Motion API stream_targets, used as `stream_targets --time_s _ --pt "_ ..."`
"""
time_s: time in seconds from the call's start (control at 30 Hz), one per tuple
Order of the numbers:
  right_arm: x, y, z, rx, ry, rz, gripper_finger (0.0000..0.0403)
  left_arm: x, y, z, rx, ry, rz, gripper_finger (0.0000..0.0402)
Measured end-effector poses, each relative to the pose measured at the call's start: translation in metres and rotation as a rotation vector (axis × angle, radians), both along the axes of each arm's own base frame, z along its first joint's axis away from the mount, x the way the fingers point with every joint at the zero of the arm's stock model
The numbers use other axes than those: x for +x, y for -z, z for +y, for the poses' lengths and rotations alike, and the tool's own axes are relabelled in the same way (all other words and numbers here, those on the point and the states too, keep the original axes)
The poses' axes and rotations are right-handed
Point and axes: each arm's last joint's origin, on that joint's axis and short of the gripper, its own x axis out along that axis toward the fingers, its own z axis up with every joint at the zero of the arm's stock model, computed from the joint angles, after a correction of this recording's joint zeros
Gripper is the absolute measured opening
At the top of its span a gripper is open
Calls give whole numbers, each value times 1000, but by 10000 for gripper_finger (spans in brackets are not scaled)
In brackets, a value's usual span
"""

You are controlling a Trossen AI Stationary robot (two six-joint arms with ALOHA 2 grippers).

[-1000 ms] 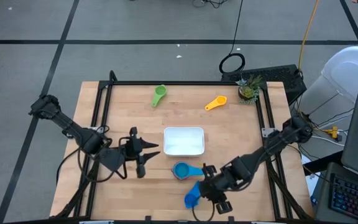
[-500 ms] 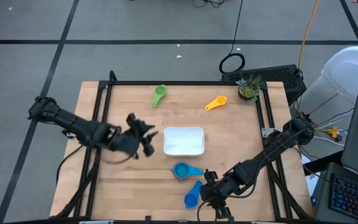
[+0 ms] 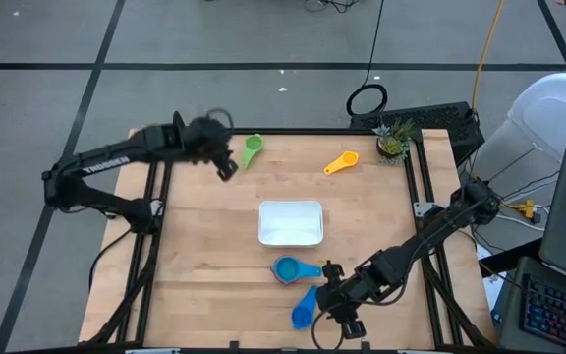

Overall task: Nest measuring cups in basket
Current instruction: Stack the green measuring cup on top of the stacked measuring cups

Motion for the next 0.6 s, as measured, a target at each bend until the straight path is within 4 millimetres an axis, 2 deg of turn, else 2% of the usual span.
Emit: stream_targets --time_s 0.07,0.17,0.33,0.43,0.6 --pt "0 -3 -4 -7 1 -5 138 -1 5 18 -63 -6 3 93" --pt "-5 -9 -14 -43 5 11 138 6 24 39 -127 15 70 93" --pt "-19 -26 -34 -144 46 1 138 40 64 65 -105 118 189 96" --pt "-26 -38 -41 -158 55 -40 138 61 85 78 -88 178 238 113" --pt "-34 -54 -47 -149 52 -106 138 77 117 103 -76 206 339 149"
